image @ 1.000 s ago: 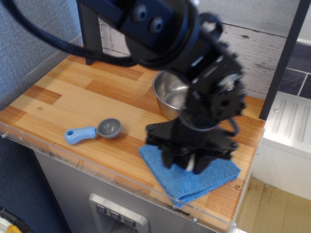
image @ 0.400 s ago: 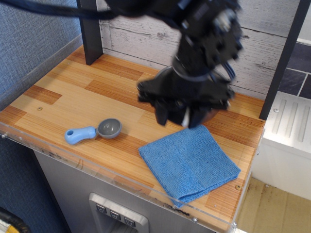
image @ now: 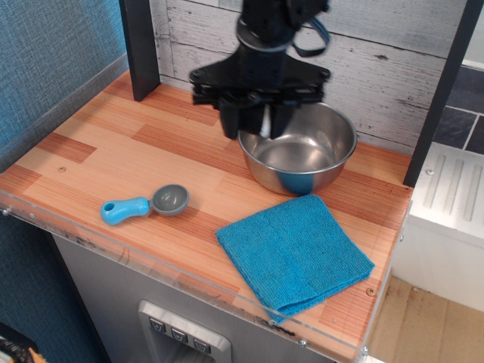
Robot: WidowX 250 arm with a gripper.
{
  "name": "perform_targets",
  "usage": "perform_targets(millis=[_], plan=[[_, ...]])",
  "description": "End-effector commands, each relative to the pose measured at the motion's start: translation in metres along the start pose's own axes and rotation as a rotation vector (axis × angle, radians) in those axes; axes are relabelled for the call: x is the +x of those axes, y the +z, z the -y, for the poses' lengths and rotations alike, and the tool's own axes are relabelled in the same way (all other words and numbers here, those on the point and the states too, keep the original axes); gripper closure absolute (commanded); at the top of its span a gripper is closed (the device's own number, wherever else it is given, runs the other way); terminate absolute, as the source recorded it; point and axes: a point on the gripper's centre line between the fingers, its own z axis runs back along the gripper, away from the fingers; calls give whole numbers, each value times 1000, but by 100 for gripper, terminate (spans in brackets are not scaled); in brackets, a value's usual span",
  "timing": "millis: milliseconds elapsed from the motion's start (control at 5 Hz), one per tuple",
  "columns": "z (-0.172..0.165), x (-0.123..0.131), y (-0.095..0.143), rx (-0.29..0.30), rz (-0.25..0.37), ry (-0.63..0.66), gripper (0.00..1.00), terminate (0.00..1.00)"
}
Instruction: Put the sushi next to the silver pan.
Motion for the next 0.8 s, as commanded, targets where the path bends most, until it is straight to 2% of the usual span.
perform_targets(millis=[0,600], plan=[[-8,45,-15,10,22,87,100,0],[-25,76,-61,74,-13,175,100,0]])
